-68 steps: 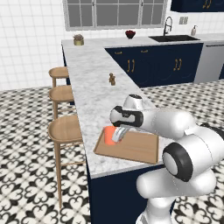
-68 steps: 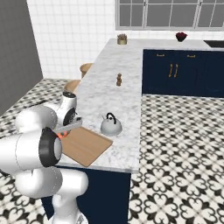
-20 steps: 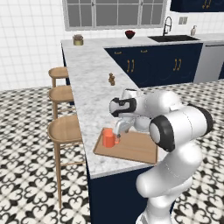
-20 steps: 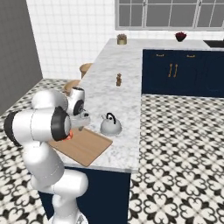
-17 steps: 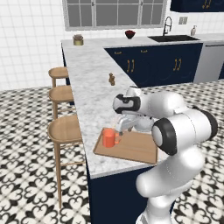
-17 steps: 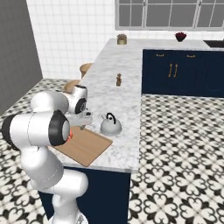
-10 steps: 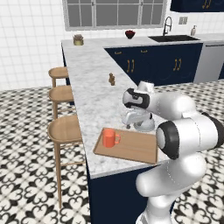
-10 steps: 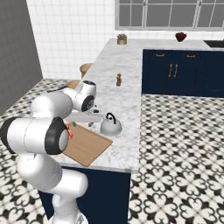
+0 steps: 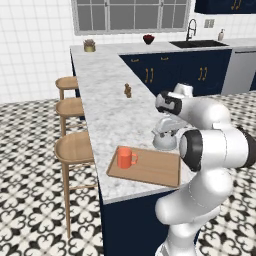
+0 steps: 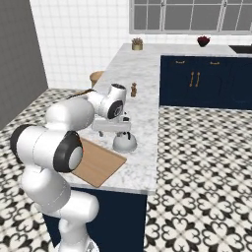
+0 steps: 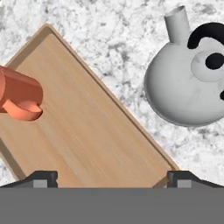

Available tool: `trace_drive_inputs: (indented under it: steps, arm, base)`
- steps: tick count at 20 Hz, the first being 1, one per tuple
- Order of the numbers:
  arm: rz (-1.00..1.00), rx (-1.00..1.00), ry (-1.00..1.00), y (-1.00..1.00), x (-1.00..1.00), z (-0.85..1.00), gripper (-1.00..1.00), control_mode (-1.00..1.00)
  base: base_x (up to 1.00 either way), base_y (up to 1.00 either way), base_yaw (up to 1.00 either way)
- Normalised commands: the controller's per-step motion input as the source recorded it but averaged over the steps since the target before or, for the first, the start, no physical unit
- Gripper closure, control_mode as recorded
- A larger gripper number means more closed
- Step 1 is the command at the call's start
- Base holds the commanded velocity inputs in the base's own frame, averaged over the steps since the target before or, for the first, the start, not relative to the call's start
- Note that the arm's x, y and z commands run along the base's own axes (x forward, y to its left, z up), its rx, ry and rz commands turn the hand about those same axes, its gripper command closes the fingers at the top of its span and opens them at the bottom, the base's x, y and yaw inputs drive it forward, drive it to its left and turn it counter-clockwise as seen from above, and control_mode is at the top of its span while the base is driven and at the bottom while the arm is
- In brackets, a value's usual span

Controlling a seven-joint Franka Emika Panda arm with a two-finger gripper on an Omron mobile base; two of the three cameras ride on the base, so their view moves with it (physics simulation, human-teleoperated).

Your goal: Pick the kettle from the counter and place it on the tray. Then pick the mug from the cabinet and place it on the tray. Then close the cabinet doors.

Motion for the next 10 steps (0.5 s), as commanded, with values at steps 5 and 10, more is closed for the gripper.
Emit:
trace_drive_inputs:
  steps: [5, 10]
  arm:
    - [0.15, -0.02, -0.02, -0.48, 0.36, 0.04, -1.0, -1.0]
    - [0.21, -0.03, -0.14, -0.22, 0.43, 0.0, -1.0, -1.0]
  base:
    - [0.0, 0.0, 0.0]
    - [0.0, 0.0, 0.0]
